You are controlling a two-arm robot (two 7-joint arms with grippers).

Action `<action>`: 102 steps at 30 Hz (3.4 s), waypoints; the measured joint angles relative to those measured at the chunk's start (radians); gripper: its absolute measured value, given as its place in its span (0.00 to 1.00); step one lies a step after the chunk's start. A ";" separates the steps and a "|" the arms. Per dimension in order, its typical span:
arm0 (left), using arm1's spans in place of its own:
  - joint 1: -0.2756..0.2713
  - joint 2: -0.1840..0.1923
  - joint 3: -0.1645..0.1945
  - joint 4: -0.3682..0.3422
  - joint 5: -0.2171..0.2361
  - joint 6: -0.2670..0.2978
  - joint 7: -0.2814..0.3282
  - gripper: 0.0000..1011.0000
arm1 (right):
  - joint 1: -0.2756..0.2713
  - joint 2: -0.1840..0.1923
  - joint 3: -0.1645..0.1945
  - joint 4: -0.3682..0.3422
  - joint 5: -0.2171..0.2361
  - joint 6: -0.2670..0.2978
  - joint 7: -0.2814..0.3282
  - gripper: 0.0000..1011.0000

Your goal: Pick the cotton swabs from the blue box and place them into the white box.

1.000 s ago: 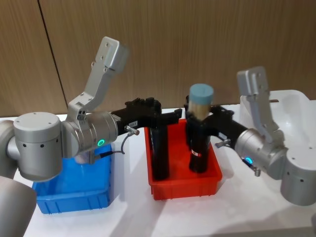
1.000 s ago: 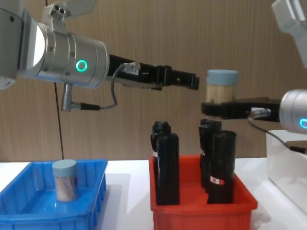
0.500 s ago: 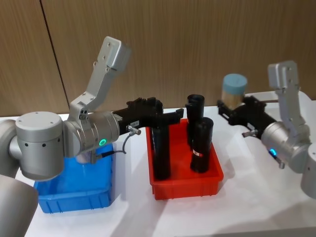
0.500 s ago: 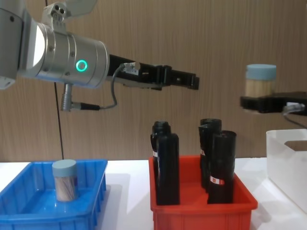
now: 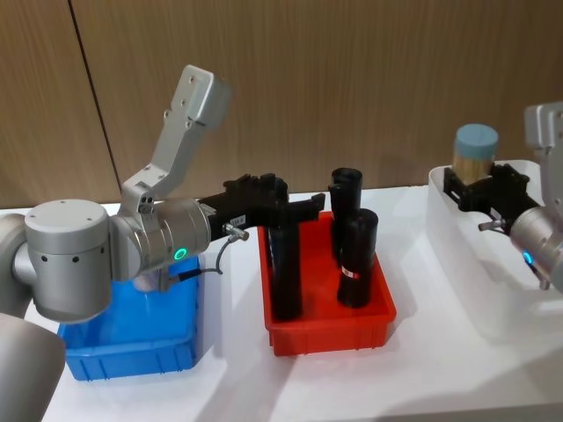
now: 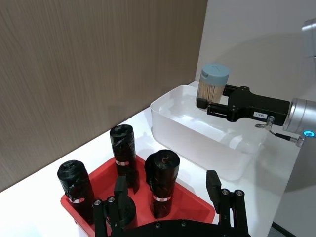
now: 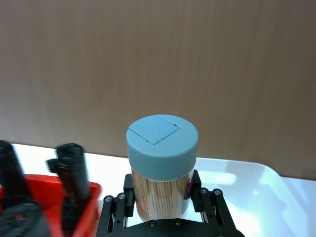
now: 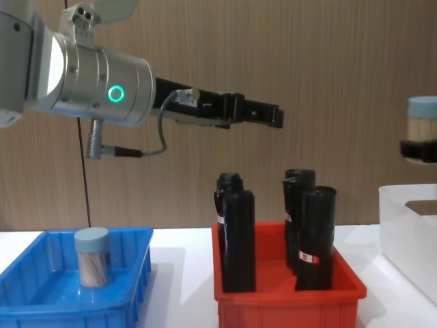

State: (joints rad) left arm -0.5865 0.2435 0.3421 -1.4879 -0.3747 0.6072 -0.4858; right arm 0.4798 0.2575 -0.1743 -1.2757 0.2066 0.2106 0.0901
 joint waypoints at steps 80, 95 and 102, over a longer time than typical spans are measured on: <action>0.000 0.000 0.000 0.000 0.000 0.000 0.000 0.99 | 0.016 0.040 0.101 0.116 -0.015 -0.067 -0.042 0.99; 0.028 0.011 0.009 -0.010 0.013 -0.047 0.037 0.99 | -0.028 0.044 0.091 0.059 -0.007 -0.079 -0.044 0.99; 0.083 0.033 0.027 -0.032 0.040 -0.139 0.111 0.99 | -0.094 0.049 0.071 -0.019 0.005 -0.093 -0.042 0.99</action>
State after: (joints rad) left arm -0.5038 0.2763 0.3687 -1.5200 -0.3344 0.4678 -0.3744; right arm 0.3862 0.3063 -0.1030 -1.2944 0.2116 0.1173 0.0484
